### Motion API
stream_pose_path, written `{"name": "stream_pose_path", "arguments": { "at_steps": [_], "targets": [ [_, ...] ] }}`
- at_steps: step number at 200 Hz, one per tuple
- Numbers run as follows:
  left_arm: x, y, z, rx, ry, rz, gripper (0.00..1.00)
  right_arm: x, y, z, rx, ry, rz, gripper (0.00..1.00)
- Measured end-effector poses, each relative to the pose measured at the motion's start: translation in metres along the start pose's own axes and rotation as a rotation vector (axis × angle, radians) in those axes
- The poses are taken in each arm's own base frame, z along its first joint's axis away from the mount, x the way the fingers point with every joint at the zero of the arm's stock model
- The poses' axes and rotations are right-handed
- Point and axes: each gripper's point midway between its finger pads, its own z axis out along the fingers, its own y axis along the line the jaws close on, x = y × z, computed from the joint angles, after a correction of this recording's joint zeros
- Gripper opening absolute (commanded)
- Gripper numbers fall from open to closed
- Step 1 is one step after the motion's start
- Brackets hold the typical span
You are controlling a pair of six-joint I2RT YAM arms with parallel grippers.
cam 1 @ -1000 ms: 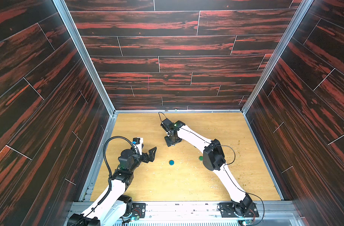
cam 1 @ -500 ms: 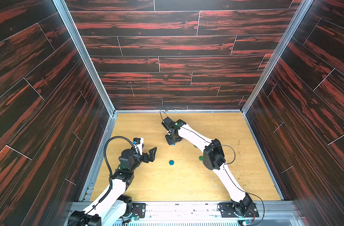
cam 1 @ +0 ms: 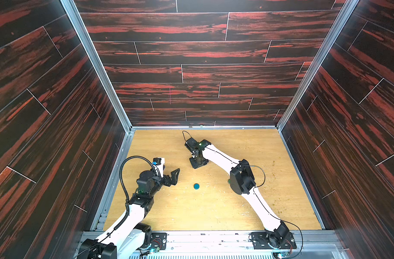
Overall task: Close the paint jar lid
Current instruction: Pick up the paint jar from the center of the board.
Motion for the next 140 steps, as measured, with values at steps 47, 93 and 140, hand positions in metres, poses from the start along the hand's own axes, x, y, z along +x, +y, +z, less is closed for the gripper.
{"name": "stream_pose_path", "arguments": {
  "at_steps": [47, 93, 140],
  "targets": [
    [-0.0003, -0.0001, 0.0001, 0.001, -0.001, 0.0, 1.0, -0.005, -0.0011, -0.0036, -0.006, -0.014, 0.014, 0.45],
    [0.0018, 0.0004, 0.0009, 0.0, 0.005, -0.002, 1.0, -0.0089, -0.0017, -0.0061, -0.014, -0.024, 0.023, 0.43],
    [0.0041, 0.0006, 0.0013, 0.001, 0.011, -0.004, 1.0, -0.0055, -0.0014, 0.001, -0.012, -0.008, 0.024, 0.39]
  ]
}}
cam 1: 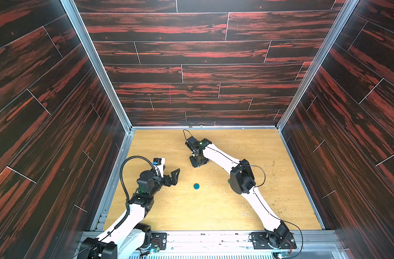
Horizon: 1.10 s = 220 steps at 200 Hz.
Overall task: Close the paint jar lid
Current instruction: Pick up the paint jar from the center of the board.
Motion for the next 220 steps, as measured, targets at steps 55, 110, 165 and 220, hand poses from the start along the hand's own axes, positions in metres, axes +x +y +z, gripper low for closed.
{"name": "stream_pose_path", "arguments": {
  "at_steps": [55, 110, 165, 220],
  "targets": [
    [0.001, 0.0, 0.0, -0.001, 0.002, -0.001, 1.0, 0.001, 0.0, 0.001, 0.0, 0.003, 0.001, 0.35],
    [-0.002, 0.002, 0.0, -0.013, -0.014, -0.013, 1.0, 0.001, 0.0, 0.001, -0.006, 0.008, 0.001, 0.33],
    [-0.01, -0.032, 0.007, 0.102, -0.11, 0.055, 0.99, 0.001, -0.009, -0.047, -0.033, -0.011, -0.008, 0.32],
    [0.01, -0.086, 0.027, 0.247, -0.12, 0.224, 1.0, 0.007, -0.014, -0.162, -0.129, -0.147, -0.01, 0.32]
  ]
}}
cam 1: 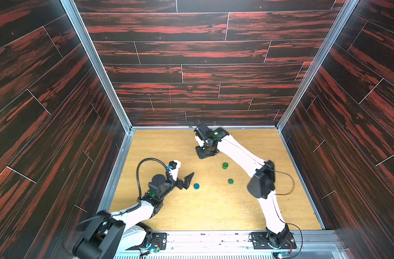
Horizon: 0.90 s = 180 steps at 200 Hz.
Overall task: Close the paint jar lid
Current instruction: Pick up the paint jar from the center of the board.
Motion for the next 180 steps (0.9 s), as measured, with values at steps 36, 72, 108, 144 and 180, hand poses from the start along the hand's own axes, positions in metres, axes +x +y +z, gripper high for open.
{"name": "stream_pose_path", "arguments": {
  "at_steps": [36, 72, 108, 144, 180],
  "targets": [
    [-0.004, -0.02, 0.011, 0.041, -0.059, 0.108, 1.0, 0.021, 0.002, -0.031, -0.037, 0.003, -0.005, 0.32],
    [-0.013, -0.02, 0.016, 0.036, -0.107, 0.158, 1.0, 0.034, 0.011, -0.042, -0.055, 0.018, -0.031, 0.32],
    [-0.021, -0.025, 0.017, 0.064, -0.134, 0.196, 1.0, 0.042, 0.03, -0.045, -0.088, 0.035, -0.067, 0.31],
    [-0.024, -0.028, 0.017, 0.077, -0.144, 0.196, 0.98, 0.041, 0.044, -0.054, -0.112, 0.027, -0.089, 0.31],
    [-0.036, -0.029, 0.019, 0.082, -0.179, 0.184, 0.86, 0.039, 0.058, -0.065, -0.133, 0.012, -0.113, 0.31]
  ]
}}
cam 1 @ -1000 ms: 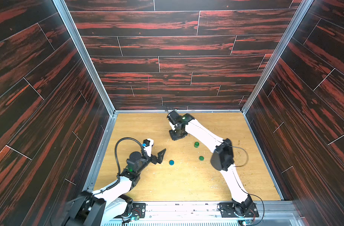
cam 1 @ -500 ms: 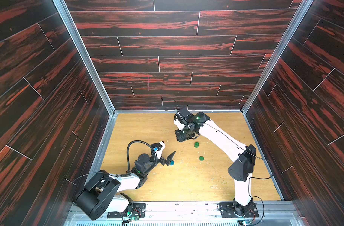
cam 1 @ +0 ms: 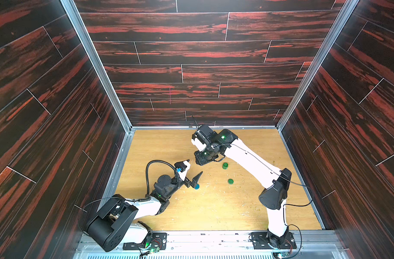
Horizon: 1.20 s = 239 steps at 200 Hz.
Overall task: Close the paint jar lid
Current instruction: Pick up the paint jar from the center of the board.
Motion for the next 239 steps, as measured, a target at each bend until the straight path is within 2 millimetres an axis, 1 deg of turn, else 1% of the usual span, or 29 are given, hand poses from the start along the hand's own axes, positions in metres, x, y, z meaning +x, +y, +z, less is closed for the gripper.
{"name": "stream_pose_path", "arguments": {
  "at_steps": [8, 27, 74, 95, 123, 145, 159, 170, 223, 239],
  "targets": [
    [-0.002, 0.0, 0.0, -0.001, -0.01, -0.01, 0.82, 0.001, 0.002, -0.001, -0.003, 0.003, -0.003, 0.31],
    [-0.005, 0.0, 0.001, -0.001, -0.026, -0.027, 0.77, 0.001, 0.005, 0.001, -0.006, 0.014, -0.006, 0.31],
    [-0.008, 0.001, 0.003, 0.0, -0.043, -0.06, 0.75, 0.003, 0.005, 0.014, 0.003, 0.056, -0.006, 0.31],
    [-0.009, 0.0, 0.004, 0.004, -0.048, -0.068, 0.73, 0.004, 0.006, 0.014, 0.003, 0.063, -0.008, 0.3],
    [-0.009, 0.0, 0.004, 0.009, -0.049, -0.074, 0.68, 0.003, 0.009, 0.012, -0.003, 0.056, -0.011, 0.3],
    [-0.009, -0.001, 0.004, 0.013, -0.049, -0.073, 0.67, 0.002, 0.011, 0.01, -0.007, 0.052, -0.014, 0.3],
    [-0.009, -0.001, 0.004, 0.016, -0.049, -0.074, 0.63, 0.003, 0.012, 0.01, -0.007, 0.054, -0.015, 0.3],
    [-0.009, -0.002, 0.004, 0.018, -0.051, -0.077, 0.6, 0.003, 0.012, 0.011, -0.007, 0.057, -0.016, 0.3],
    [-0.009, -0.005, 0.004, 0.037, -0.05, -0.081, 0.58, 0.005, 0.014, 0.023, -0.01, 0.083, -0.016, 0.3],
    [-0.009, -0.007, 0.004, 0.045, -0.047, -0.082, 0.55, 0.005, 0.014, 0.024, -0.013, 0.086, -0.015, 0.3]
  ]
}}
